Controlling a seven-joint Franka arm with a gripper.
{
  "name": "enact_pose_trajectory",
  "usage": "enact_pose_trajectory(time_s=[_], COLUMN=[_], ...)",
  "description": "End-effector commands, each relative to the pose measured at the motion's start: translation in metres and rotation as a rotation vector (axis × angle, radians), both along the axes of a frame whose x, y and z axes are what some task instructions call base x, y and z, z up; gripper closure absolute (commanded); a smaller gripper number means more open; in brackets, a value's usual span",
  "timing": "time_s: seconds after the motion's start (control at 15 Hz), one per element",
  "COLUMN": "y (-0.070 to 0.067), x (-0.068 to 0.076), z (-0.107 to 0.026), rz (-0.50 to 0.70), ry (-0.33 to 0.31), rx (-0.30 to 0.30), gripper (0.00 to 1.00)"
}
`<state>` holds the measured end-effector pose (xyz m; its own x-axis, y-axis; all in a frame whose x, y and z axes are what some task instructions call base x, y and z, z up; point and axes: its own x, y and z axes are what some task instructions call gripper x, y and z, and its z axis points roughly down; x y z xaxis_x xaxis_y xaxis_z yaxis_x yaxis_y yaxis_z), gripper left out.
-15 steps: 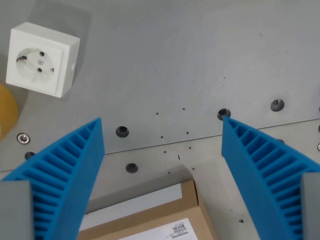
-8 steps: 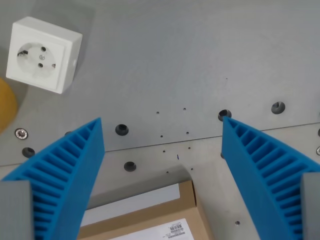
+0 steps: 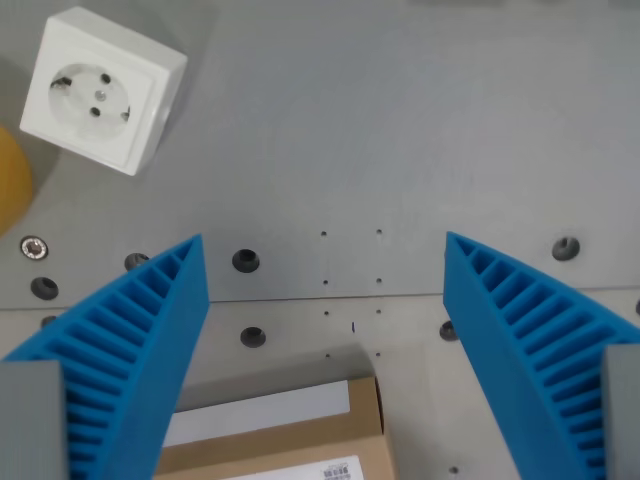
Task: Move above the white socket
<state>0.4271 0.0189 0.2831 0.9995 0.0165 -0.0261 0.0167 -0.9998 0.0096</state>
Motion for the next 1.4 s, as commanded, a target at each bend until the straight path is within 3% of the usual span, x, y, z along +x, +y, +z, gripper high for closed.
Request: enact_pose_trajectory(time_s=[0.07, 0.6, 1.4], y=[0.010, 0.035, 0.080], x=[-0.002, -0.002, 0.008], z=[-0.012, -0.041, -0.084], rz=[0.296, 0.563, 0.938], ry=[-0.073, -0.111, -0.095], rx=[0.009, -0.005, -0.030], gripper=[0.00, 0.00, 0.00])
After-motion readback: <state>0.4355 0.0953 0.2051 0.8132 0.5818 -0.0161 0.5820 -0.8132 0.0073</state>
